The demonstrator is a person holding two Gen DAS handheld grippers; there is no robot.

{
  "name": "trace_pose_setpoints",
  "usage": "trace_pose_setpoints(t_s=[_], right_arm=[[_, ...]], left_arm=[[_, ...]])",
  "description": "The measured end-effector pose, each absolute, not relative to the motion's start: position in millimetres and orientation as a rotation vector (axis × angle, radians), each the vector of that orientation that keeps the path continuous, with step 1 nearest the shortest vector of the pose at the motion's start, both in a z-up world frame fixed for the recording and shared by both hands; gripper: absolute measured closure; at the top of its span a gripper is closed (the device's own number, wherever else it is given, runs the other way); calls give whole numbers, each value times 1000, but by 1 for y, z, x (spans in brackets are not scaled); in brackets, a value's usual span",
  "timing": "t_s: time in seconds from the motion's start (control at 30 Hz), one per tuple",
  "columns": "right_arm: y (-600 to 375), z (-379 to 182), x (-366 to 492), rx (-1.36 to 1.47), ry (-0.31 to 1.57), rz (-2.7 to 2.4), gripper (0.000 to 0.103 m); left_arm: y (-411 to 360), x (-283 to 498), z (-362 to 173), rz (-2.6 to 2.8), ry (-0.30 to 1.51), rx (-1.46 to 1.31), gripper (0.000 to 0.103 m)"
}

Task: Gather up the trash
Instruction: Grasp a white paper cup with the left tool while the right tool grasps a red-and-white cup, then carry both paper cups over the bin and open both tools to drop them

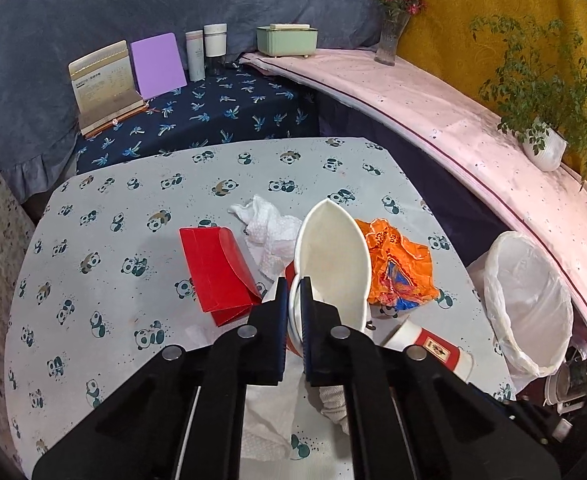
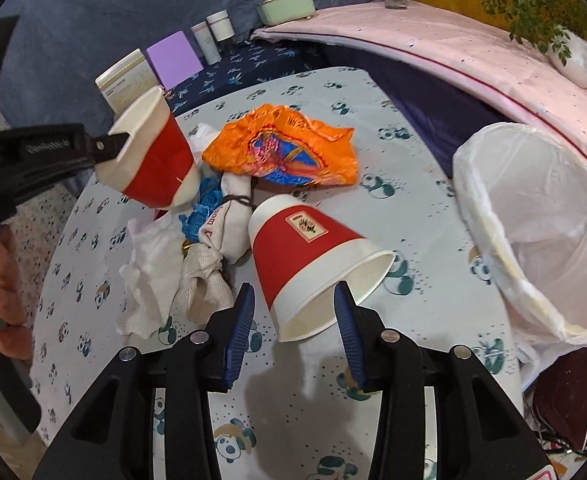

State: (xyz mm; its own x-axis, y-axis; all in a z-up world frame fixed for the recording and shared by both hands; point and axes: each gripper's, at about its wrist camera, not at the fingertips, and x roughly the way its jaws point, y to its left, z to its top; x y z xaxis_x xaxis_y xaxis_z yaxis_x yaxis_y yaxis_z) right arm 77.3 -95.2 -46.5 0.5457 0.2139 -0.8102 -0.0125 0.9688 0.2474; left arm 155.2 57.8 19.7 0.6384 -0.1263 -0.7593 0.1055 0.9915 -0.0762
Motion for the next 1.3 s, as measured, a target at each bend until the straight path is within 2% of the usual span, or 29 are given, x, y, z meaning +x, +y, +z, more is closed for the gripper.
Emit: trace_pose_setpoints(t_s=[0.13, 0.27, 0.33, 0.8, 1.3], right_arm=[[-88, -55, 85, 216, 991, 152, 76], [-88, -55, 90, 241, 979, 182, 96], [-88, -50, 88, 244, 957, 187, 100], [-143, 25, 65, 288, 749, 99, 100], [-257, 37, 36, 343, 664, -160, 100]], left_arm=[[58, 149, 26, -144, 858, -31, 98], [58, 145, 32, -159, 847, -34, 98], [56, 143, 36, -165, 839, -35, 98], [-2, 131, 68, -334, 784, -16, 98], [-125, 124, 66, -582, 794, 57, 98]])
